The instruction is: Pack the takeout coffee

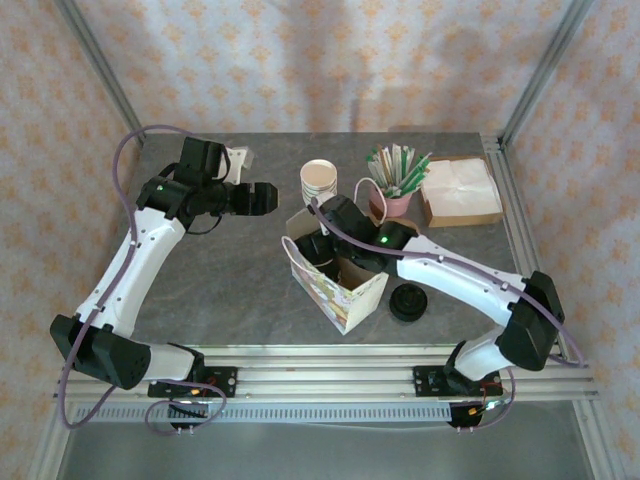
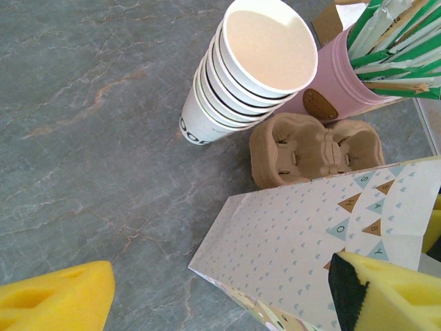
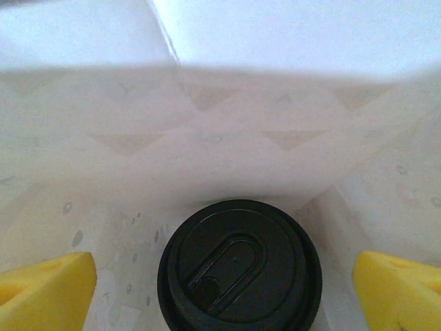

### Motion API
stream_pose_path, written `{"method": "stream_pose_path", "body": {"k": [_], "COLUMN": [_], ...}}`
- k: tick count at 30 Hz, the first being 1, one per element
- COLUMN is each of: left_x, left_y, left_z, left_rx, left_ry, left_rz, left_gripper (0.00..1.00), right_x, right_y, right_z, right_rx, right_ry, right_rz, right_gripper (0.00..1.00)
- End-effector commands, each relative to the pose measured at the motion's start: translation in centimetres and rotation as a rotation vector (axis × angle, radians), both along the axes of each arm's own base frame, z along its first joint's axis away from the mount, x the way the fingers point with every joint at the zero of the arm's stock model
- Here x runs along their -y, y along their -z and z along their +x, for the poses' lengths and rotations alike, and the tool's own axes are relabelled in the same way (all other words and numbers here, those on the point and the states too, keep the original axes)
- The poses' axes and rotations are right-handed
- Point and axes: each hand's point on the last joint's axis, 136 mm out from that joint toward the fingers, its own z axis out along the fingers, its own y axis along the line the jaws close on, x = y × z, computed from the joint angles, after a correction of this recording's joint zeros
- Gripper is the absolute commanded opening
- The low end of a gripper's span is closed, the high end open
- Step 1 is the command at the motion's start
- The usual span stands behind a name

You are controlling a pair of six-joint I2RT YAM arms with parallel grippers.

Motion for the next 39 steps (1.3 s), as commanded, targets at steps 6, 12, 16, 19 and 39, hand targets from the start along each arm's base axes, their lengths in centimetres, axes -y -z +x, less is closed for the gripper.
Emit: {"method": "stream_pose_path", "body": {"k": [6, 12, 16, 19, 39], "left_x": [0.1, 0.1, 0.0, -0.1, 0.3], "left_y": [-1.1, -1.1, -1.1, -1.1, -1.3], "left_z": [0.0, 0.1, 0.1, 0.2, 0.4], "left_rx": [0.034, 0.031, 0.028, 0.029, 0.024], "left_ry": [-0.001, -0.008, -0.011, -0.015, -0.014], "left_rz": [-0.005, -0.004, 0.0, 0.005, -0.015], "left_gripper": [0.82, 0.81, 0.81, 0.8, 0.8], "right_x": [1.6, 2.1, 2.1, 2.2, 4.6], "right_y": [-6.0, -8.8, -10.4, -11.5, -18.7], "right_z": [0.9, 0.3, -0.2, -0.6, -2.1], "right_rx": [0.11, 0.13, 0.134, 0.131, 0.225], "right_ry": [0.112, 0.121, 0.108, 0.104, 0.112], "right_rz": [0.11, 0.187, 0.237, 0.26, 0.385], "right_gripper": [0.89, 0.79, 0.75, 0.75, 0.66]}}
